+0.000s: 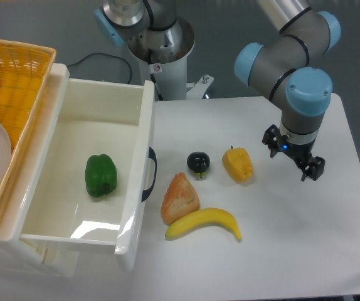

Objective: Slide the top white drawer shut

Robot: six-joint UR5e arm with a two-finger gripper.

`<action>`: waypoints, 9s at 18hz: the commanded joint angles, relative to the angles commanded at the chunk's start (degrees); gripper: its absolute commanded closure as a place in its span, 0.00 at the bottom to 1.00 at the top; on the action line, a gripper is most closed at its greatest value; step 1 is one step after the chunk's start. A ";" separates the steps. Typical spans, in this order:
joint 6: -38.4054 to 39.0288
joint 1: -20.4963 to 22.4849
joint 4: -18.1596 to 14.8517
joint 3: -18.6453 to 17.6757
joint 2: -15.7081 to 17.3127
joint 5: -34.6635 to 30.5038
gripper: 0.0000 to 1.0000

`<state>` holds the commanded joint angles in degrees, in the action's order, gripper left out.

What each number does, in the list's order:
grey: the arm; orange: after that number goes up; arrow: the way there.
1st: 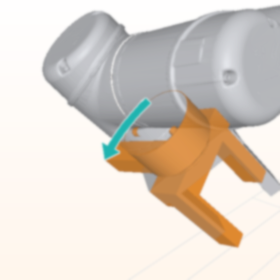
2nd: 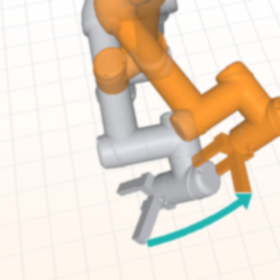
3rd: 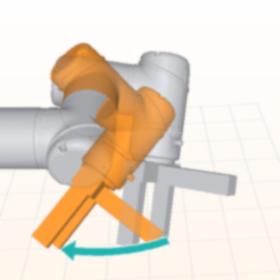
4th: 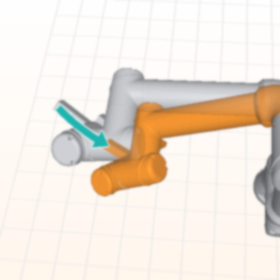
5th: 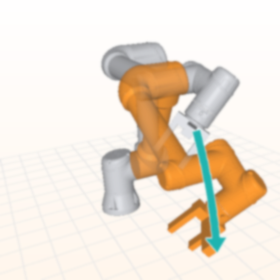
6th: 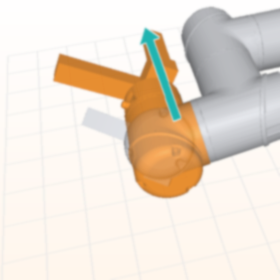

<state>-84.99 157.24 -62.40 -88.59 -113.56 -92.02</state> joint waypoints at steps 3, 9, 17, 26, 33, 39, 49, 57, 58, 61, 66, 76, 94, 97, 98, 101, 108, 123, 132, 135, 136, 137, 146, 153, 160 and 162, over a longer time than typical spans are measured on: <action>-0.18 0.18 -0.09 0.52 0.00 0.09 0.00; -0.09 0.44 -0.09 -0.70 0.44 0.18 0.00; 6.14 0.97 0.09 -2.11 0.70 7.63 0.00; 13.88 -2.45 -0.26 -2.81 2.29 14.85 0.84; 26.63 -7.03 -0.53 -3.60 3.87 15.56 0.91; 27.33 -9.05 -5.26 -3.78 4.04 17.49 1.00; 27.25 -10.55 -12.83 -4.13 7.82 24.69 1.00; 27.25 -11.16 -12.92 -5.80 8.00 29.01 1.00; 27.25 -11.16 -13.01 -5.80 8.00 29.00 1.00; 27.25 -11.16 -13.45 -5.80 8.00 29.09 1.00; 27.25 -11.07 -14.24 -5.80 8.61 29.97 1.00; 27.33 -12.57 -15.47 -5.80 9.32 31.73 1.00; 27.33 -13.10 -17.14 -5.89 10.72 33.57 1.00; 27.33 -13.44 -17.14 -6.24 11.08 33.84 1.00; 27.33 -13.80 -17.14 -6.24 11.08 33.84 1.00; 27.33 -14.06 -17.14 -6.33 11.16 34.19 1.00; 28.12 -15.99 -17.05 -6.33 11.43 34.37 1.00; 29.62 -19.33 -16.96 -6.68 11.43 34.37 1.00; 30.85 -21.70 -16.70 -6.59 11.51 34.63 1.00; 31.64 -22.23 -16.44 -6.59 11.60 34.89 1.00; 31.64 -22.58 -16.44 -6.59 11.60 34.89 1.00; 31.64 -23.02 -16.35 -6.59 11.60 34.89 1.00; 32.52 -25.04 -16.26 -6.59 11.34 35.33 1.00; 32.61 -25.75 -16.26 -6.59 10.90 35.33 1.00; 32.78 -26.72 -16.26 -6.59 10.81 35.33 1.00; 32.78 -26.72 -16.17 -6.59 10.81 35.33 1.00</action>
<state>-52.21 130.52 -78.58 -95.19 -102.74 -56.69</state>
